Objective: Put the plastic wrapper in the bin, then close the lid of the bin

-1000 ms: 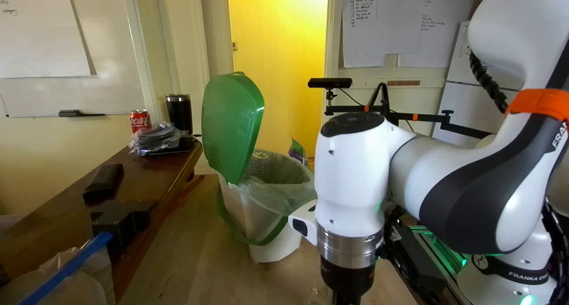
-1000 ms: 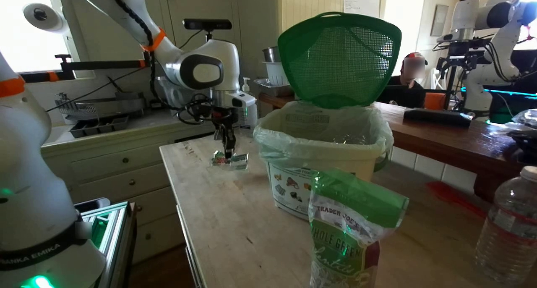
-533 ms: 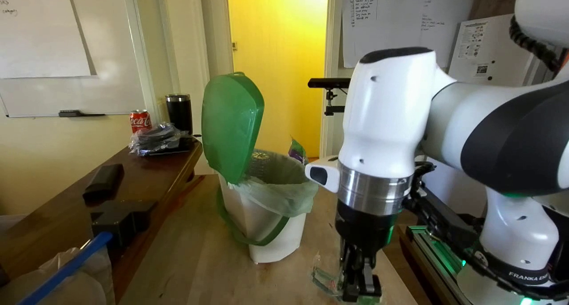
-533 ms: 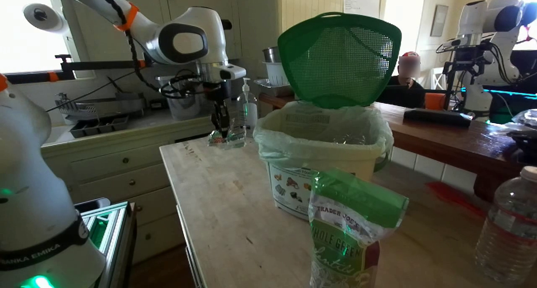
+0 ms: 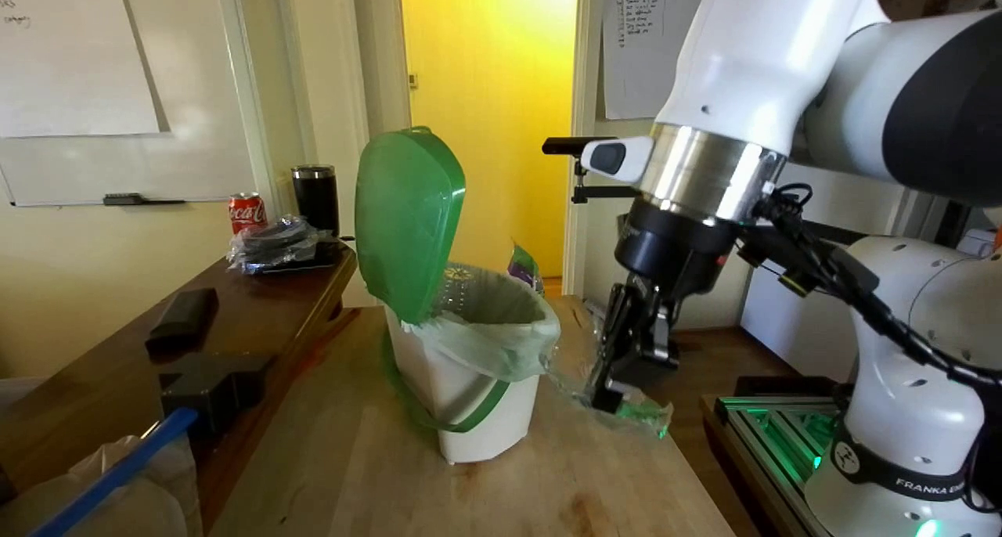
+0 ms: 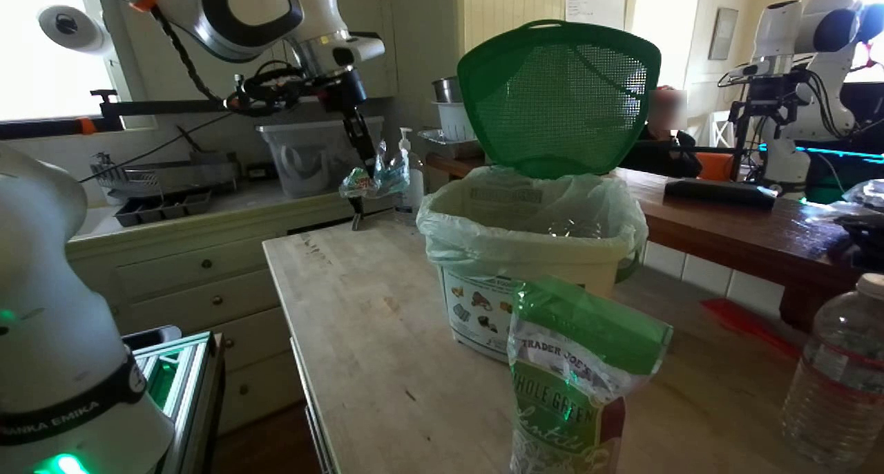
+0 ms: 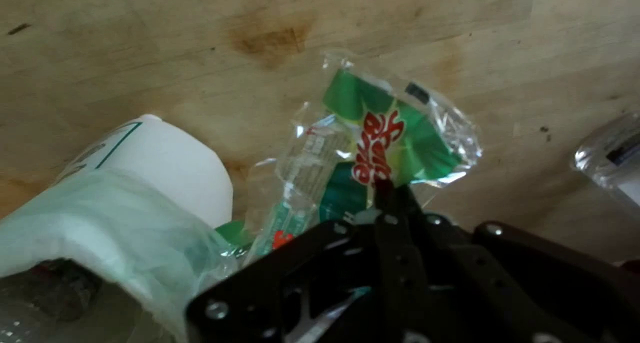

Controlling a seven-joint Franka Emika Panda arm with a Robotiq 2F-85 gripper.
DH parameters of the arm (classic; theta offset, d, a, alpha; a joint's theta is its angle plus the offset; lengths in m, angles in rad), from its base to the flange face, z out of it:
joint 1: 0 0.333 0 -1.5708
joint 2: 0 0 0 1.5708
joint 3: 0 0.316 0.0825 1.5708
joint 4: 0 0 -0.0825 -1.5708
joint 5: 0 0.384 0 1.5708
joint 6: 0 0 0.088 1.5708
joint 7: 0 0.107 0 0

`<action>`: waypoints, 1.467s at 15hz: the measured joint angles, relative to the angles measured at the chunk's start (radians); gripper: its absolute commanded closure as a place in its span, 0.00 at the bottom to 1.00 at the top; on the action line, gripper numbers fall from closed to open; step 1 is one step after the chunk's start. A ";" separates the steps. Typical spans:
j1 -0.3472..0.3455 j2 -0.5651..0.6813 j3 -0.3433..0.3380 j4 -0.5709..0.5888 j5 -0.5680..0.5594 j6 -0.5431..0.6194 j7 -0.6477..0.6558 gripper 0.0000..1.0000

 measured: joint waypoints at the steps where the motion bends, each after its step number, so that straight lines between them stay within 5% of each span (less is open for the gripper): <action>1: -0.011 -0.028 -0.007 0.000 0.000 0.000 0.000 1.00; 9: -0.086 -0.175 -0.091 0.011 0.000 0.005 -0.048 1.00; 22: -0.180 -0.008 -0.204 0.092 0.007 0.123 -0.102 1.00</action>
